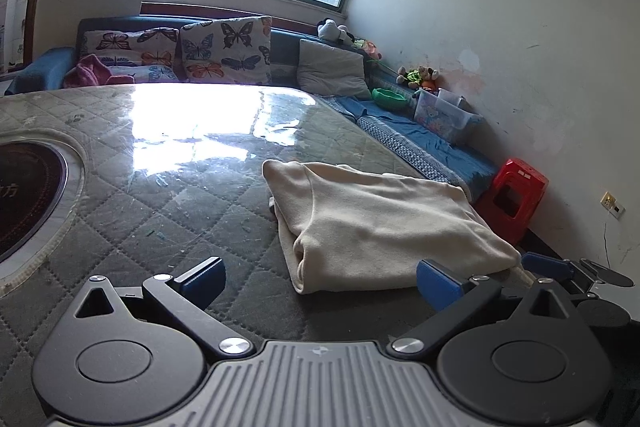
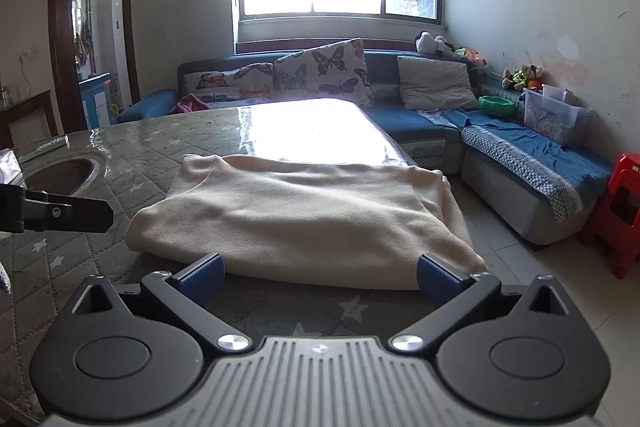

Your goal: Fold clothes

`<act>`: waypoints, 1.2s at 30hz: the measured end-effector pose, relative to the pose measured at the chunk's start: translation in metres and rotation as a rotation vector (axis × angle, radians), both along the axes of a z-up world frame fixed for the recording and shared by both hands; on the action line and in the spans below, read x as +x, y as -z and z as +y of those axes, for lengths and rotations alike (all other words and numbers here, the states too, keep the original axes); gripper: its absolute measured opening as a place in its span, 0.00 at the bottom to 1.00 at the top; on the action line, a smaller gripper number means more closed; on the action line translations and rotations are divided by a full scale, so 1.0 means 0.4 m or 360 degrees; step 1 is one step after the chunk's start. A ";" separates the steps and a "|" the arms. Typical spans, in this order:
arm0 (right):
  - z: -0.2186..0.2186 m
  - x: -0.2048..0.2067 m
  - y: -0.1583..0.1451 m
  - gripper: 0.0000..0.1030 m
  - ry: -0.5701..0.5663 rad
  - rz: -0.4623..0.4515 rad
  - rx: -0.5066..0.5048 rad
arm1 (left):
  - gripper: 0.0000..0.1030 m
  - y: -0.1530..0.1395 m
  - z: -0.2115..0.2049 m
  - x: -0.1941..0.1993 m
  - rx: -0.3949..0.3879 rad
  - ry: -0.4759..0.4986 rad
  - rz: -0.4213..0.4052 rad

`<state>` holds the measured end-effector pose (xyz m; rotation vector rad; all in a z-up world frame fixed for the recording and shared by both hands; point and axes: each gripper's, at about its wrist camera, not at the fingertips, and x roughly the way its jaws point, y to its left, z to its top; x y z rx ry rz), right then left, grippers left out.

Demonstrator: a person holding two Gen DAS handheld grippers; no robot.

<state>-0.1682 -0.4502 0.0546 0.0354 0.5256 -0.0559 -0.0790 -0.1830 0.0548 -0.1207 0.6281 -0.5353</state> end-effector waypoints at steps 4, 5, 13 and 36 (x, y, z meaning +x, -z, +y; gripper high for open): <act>0.008 -0.008 -0.001 1.00 0.0013 -0.0010 -0.0015 | 1.00 0.002 0.001 -0.012 0.0029 0.0003 -0.0011; 0.010 -0.009 0.000 1.00 0.0019 -0.0007 -0.0015 | 1.00 0.003 0.001 -0.014 0.0037 0.0003 -0.0011; 0.025 -0.023 0.004 1.00 0.0032 -0.0014 -0.0027 | 1.00 0.007 0.006 -0.033 0.0066 -0.0001 0.0000; 0.055 -0.046 0.000 1.00 0.0023 -0.0020 -0.0017 | 1.00 0.008 -0.010 -0.074 0.0102 0.0032 -0.0018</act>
